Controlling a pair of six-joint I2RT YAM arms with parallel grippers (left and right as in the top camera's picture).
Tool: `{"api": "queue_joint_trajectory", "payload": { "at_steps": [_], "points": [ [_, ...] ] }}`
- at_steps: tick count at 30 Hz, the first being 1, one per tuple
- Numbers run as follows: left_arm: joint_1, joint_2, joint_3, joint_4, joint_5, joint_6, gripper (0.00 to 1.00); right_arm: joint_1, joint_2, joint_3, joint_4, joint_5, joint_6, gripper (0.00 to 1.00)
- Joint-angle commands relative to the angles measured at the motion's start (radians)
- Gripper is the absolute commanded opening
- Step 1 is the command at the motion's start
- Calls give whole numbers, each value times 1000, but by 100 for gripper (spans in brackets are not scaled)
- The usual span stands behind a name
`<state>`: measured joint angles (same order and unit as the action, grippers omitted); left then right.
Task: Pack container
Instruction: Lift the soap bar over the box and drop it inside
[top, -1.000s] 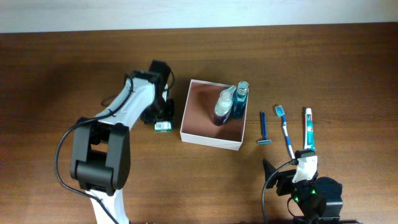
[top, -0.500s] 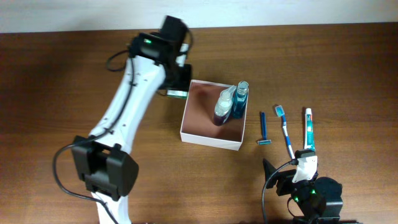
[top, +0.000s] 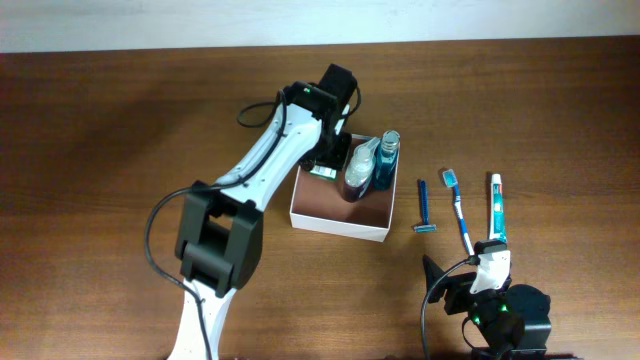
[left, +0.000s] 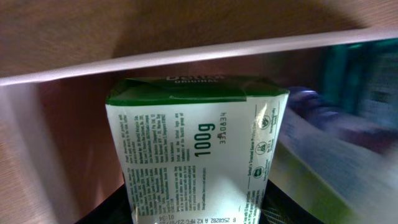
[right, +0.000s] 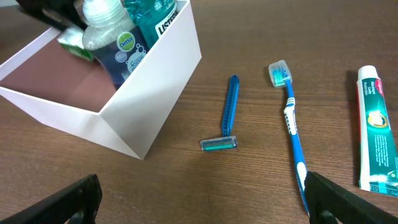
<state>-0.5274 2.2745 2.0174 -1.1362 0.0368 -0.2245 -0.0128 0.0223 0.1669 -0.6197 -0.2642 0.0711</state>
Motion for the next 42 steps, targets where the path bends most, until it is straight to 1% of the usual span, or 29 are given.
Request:
{"api": "queue_joint_trajectory", "payload": {
  "at_steps": [1, 2, 3, 6, 8, 11, 12, 13, 19, 24, 26, 28, 29, 30, 34, 38, 42],
  "points": [
    [4, 40, -6, 8, 0, 8, 39, -7, -8, -5, -1, -10, -3, 99],
    [4, 49, -6, 11, 0, 9, 39, -7, -8, -5, -1, -10, -3, 99],
    [5, 51, -6, 14, 0, 8, 46, -7, -8, -5, -1, -10, -3, 99],
    [6, 66, -6, 26, 0, 9, 61, -7, -8, -5, -1, -10, -3, 99],
    [6, 66, -6, 26, 1, 9, 72, -7, -8, -5, -1, -10, -3, 99],
    [7, 64, 16, 6, 1, 9, 82, -7, -8, -5, -1, -10, -3, 99],
    [8, 64, 34, -13, 1, 9, 93, -7, -8, -5, -1, -10, -3, 99],
    [9, 64, 55, -34, 1, 9, 99, -7, -8, -5, -1, -10, -3, 99],
    [29, 55, 257, -215, 0, 8, 99, -7, -8, -5, -1, -10, -3, 99],
    [41, 55, 502, -394, -1, 9, 99, -7, -8, -5, -1, -10, -3, 99],
    [44, 55, 599, -470, -20, 9, 99, -7, -8, -5, -1, -10, -3, 99],
    [50, 54, 704, -552, -73, 9, 99, -7, -8, -5, -1, -10, -3, 99],
    [54, 53, 723, -552, -82, 20, 99, -7, -8, -5, -1, -10, -3, 99],
    [66, 16, 735, -552, -89, 36, 100, -7, -8, -5, -1, -10, -3, 99],
    [117, -78, 735, -552, -90, 36, 99, -7, -8, -5, -1, -10, -3, 99],
    [200, -207, 735, -552, -93, 52, 99, -7, -8, -5, -1, -10, -3, 99],
    [295, -338, 735, -552, -136, 55, 99, -7, -8, -5, -1, -10, -3, 99]
  ]
}}
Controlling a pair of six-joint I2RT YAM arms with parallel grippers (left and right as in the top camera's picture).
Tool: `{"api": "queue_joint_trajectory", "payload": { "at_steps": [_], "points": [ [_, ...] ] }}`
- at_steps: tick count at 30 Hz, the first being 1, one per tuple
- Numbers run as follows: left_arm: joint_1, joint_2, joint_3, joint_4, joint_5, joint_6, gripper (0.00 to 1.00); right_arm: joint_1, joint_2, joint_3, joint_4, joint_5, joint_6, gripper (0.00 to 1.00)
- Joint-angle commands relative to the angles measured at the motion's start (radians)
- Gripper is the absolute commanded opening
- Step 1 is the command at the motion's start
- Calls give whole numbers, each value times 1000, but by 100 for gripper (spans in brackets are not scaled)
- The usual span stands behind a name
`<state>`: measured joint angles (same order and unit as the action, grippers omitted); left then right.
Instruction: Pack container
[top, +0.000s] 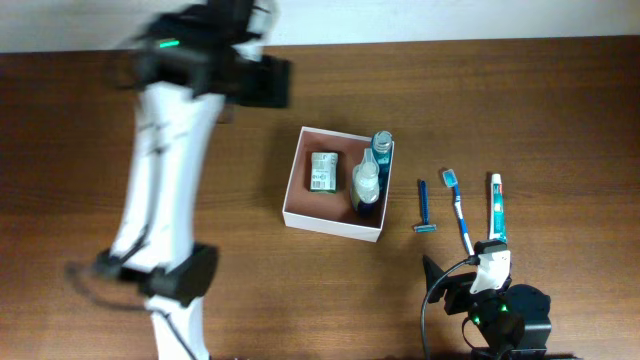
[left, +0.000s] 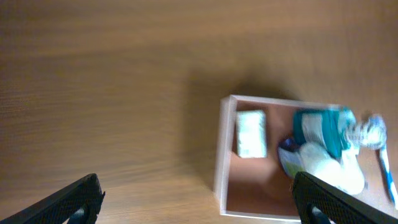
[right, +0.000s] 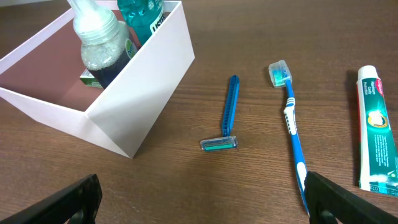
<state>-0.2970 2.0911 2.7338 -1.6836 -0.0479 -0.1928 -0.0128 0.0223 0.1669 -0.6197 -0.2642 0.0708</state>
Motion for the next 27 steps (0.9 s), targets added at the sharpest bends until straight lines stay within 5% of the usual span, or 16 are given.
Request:
{"api": "queue_joint_trajectory", "payload": {
  "at_steps": [1, 10, 15, 22, 27],
  "points": [
    [89, -185, 19, -4, -55, 24, 99, -7, -8, -5, -1, -10, -3, 99],
    [188, -338, 19, -4, -55, 24, 99, -7, -8, -2, 19, -164, 24, 99],
    [188, -357, 19, -4, -54, 24, 99, -7, -8, 16, 207, -196, 380, 99],
    [188, -356, 18, -4, -54, 23, 99, -7, 88, 179, 203, -115, 351, 99],
    [188, -356, 18, -4, -54, 24, 99, -7, 391, 415, 89, -18, 168, 99]
  ]
}}
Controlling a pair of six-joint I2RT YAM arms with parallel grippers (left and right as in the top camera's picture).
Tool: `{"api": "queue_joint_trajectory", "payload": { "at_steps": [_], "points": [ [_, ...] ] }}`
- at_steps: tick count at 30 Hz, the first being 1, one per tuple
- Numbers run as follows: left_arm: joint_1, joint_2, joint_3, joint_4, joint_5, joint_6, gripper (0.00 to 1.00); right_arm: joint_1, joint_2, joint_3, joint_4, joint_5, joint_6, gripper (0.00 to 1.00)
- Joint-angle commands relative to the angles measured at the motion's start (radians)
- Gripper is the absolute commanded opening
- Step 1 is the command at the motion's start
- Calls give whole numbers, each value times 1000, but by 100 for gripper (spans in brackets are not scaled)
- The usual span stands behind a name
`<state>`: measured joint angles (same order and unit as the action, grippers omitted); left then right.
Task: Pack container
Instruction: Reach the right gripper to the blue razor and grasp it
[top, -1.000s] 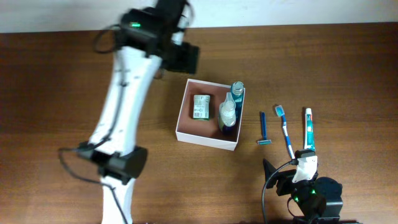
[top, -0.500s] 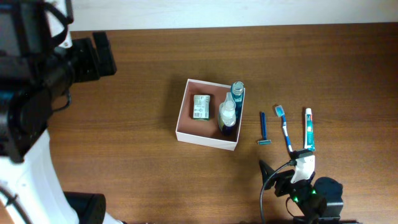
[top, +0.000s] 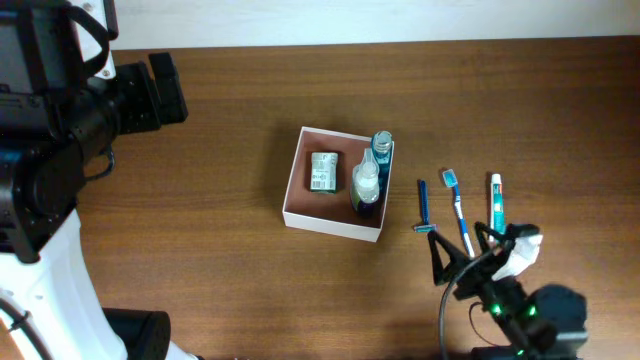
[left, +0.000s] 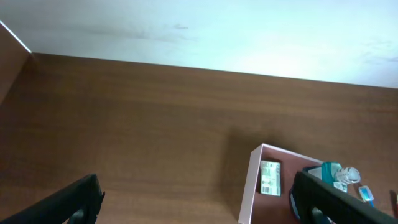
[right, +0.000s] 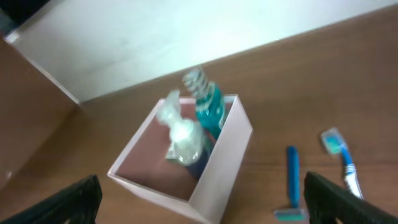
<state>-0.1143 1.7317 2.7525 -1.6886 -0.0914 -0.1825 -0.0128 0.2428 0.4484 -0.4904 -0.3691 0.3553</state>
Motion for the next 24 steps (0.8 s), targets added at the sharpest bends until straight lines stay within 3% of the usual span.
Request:
{"api": "queue_joint_trajectory", "payload": {
  "at_steps": [1, 9, 15, 18, 24],
  "points": [
    [6, 3, -1, 1, -11, 13, 100, -7, 225, 174, -63, 103, -138, 99],
    [6, 3, -1, 1, -11, 13, 99, -7, 737, 583, -328, 305, -184, 99],
    [6, 3, -1, 1, -11, 13, 99, -7, 1051, 683, -312, 298, -183, 99],
    [6, 3, -1, 1, -11, 13, 99, 1, 1192, 683, -291, 272, -183, 77],
    [6, 3, -1, 1, -11, 13, 99, 51, 1426, 683, -265, 276, -182, 74]
  ]
}}
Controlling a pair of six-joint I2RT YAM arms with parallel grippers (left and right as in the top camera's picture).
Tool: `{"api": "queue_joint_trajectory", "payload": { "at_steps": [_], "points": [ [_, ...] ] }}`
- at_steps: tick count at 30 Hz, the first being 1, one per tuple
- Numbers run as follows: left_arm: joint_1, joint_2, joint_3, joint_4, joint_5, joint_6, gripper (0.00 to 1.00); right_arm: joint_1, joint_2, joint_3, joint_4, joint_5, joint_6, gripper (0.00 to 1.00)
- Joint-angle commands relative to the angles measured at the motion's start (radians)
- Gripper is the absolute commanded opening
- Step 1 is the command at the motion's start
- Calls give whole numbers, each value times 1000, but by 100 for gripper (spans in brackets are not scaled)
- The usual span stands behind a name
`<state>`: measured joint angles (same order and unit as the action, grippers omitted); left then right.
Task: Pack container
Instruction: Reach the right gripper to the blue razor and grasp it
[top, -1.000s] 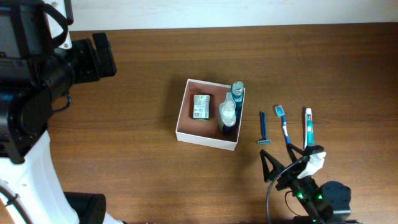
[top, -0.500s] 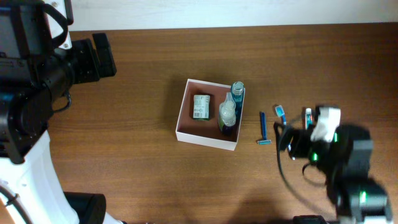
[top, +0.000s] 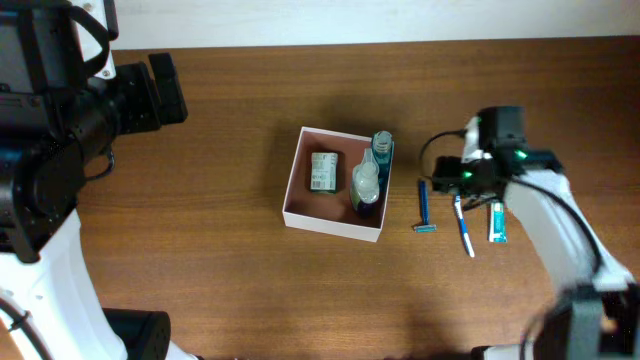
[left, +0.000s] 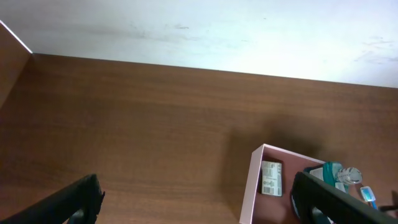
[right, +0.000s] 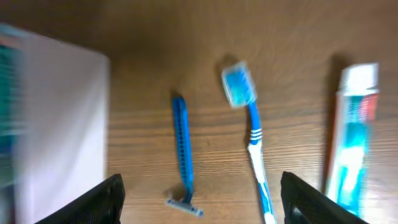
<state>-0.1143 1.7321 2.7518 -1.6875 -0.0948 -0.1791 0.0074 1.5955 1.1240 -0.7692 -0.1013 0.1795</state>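
The white container with a brown floor stands mid-table. In it lie a green-and-white soap box, a clear pump bottle and a teal mouthwash bottle. Right of it on the table lie a blue razor, a blue toothbrush and a toothpaste tube. My right gripper hangs open above the razor and toothbrush, pointing down, with nothing between its fingers. My left gripper is open, high over the table's left side and far from the container.
The left arm's body fills the overhead view's left edge. Bare wooden tabletop lies left of and in front of the container. A pale wall runs along the table's far edge.
My right gripper was raised near the table's front edge, looking at the container. Now it is above the razor and toothbrush, looking straight down. The left arm has not moved.
My left gripper held the soap box down inside the container while the right arm rested at the front edge. Then the soap box lay in the container and the left gripper was open, off to the back left. The right arm then rose and now hovers over the razor.
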Motion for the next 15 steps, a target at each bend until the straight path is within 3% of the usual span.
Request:
{"api": "queue_joint_trajectory", "payload": {
  "at_steps": [1, 4, 8, 13, 15],
  "points": [
    [6, 3, 0, 0, -7, 10, 99, 45, 105, 7, 23, 8, -4, 75],
    [6, 3, 0, 0, -7, 10, 99, 79, 165, 7, 33, 8, 16, 74],
    [6, 3, 0, 0, -7, 10, 99, 104, 224, 6, 39, 28, 64, 66],
    [6, 3, 0, 0, -7, 10, 99, 103, 287, 5, 17, 31, 111, 51],
    [6, 3, 0, 0, -7, 10, 100, 103, 293, 5, 14, 33, 118, 36]
  ]
}}
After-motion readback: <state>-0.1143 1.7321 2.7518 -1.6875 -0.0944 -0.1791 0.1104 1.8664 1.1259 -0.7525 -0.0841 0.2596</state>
